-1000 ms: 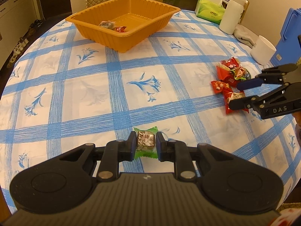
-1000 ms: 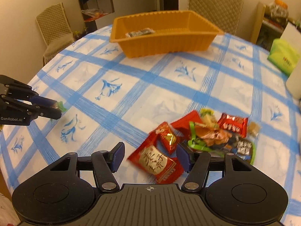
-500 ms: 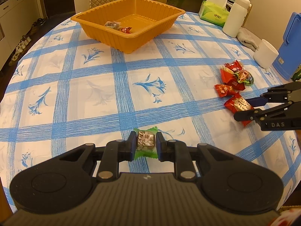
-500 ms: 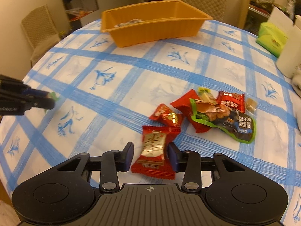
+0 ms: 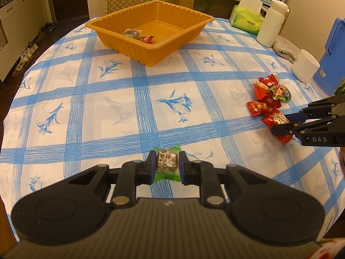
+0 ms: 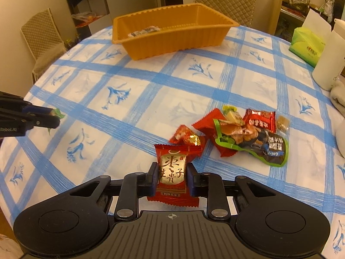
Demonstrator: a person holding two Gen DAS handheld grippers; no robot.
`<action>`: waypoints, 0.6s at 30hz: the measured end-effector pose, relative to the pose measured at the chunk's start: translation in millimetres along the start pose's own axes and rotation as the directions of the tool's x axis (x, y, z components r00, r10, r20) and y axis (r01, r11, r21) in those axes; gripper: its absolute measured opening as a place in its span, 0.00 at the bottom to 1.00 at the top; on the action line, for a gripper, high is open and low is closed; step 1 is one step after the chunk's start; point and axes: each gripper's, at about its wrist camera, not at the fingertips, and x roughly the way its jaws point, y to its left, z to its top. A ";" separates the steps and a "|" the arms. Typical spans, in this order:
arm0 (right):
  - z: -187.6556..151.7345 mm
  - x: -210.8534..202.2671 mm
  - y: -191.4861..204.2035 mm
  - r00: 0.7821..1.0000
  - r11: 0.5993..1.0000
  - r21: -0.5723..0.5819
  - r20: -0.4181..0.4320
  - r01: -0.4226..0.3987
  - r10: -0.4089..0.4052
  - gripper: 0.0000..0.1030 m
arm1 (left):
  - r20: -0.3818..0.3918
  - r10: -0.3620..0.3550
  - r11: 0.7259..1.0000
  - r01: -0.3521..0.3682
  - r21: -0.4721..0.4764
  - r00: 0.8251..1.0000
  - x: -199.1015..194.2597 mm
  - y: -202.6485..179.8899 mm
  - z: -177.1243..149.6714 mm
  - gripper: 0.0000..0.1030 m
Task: Organize snacks
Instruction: 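Grasp the red packet with gold text with the right tool while the left tool holds the green candy, then carry both snacks over the orange tray and open both tools to drop them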
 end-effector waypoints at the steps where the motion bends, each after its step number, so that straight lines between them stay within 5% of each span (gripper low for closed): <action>1: 1.5 -2.0 0.7 1.000 1.000 0.001 0.005 -0.005 0.005 0.26 | 0.003 0.000 1.000 0.000 0.000 1.000 -0.8 -0.2 1.0 0.18; 18: 64.1 -21.8 6.4 0.990 0.994 0.030 0.097 -0.103 0.100 0.26 | 0.110 0.012 1.000 -0.012 0.003 0.994 -14.3 20.0 68.0 0.18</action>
